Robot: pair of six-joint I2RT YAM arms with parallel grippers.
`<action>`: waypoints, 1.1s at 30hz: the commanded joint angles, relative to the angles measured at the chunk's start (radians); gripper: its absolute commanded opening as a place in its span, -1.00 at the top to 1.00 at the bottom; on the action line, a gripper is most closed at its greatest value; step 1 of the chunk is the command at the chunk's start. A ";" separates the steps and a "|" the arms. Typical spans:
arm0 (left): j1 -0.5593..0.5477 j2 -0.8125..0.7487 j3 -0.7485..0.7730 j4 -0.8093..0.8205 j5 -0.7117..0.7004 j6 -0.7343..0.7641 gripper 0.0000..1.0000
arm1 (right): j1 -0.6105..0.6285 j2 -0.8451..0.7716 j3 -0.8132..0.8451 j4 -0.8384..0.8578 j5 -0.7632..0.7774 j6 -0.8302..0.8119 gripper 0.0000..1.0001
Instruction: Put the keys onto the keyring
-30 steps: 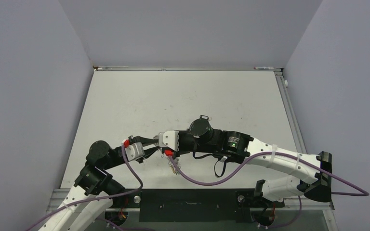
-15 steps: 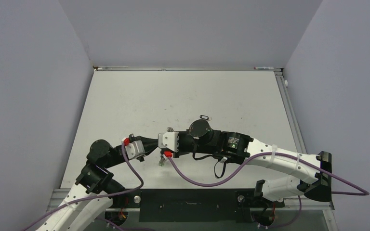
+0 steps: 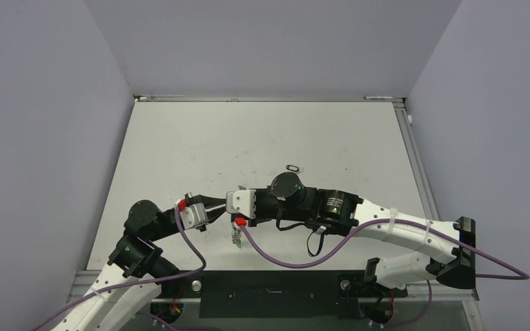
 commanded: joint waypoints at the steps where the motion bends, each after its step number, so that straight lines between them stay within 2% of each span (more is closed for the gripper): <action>1: -0.006 -0.010 0.000 0.013 -0.004 0.022 0.68 | 0.018 -0.048 0.011 0.109 -0.018 0.013 0.90; 2: -0.006 -0.011 0.001 0.013 -0.007 0.022 0.61 | 0.019 -0.048 0.012 0.108 -0.017 0.012 0.90; 4: -0.006 -0.013 0.003 0.013 -0.020 0.020 0.59 | 0.020 -0.047 0.012 0.108 -0.017 0.014 0.89; 6: -0.006 -0.010 0.004 0.013 -0.026 0.014 0.84 | 0.020 -0.047 0.011 0.108 -0.016 0.014 0.90; 8: -0.005 -0.009 0.003 0.013 -0.026 0.003 1.00 | 0.024 -0.047 0.009 0.109 -0.016 0.014 0.90; 18: -0.009 -0.019 -0.002 -0.014 -0.021 0.046 1.00 | 0.030 -0.055 0.001 0.156 0.016 0.043 0.87; 19: -0.009 -0.033 -0.011 -0.006 -0.023 0.048 1.00 | 0.029 -0.059 -0.005 0.166 0.023 0.057 0.71; 21: -0.009 -0.057 -0.034 0.051 -0.023 0.047 1.00 | 0.028 -0.071 -0.018 0.184 0.041 0.078 0.24; 24: -0.009 -0.098 -0.076 0.112 -0.012 0.061 1.00 | 0.027 -0.097 -0.035 0.192 0.059 0.095 -0.21; 27: -0.009 -0.171 -0.151 0.219 0.016 0.117 1.00 | 0.024 -0.139 -0.063 0.208 0.071 0.108 -0.28; 30: -0.009 -0.261 -0.256 0.385 0.014 0.107 1.00 | 0.014 -0.217 -0.116 0.267 0.046 0.129 -0.28; 33: -0.009 -0.305 -0.305 0.457 0.041 0.105 1.00 | -0.002 -0.295 -0.176 0.334 0.004 0.153 -0.26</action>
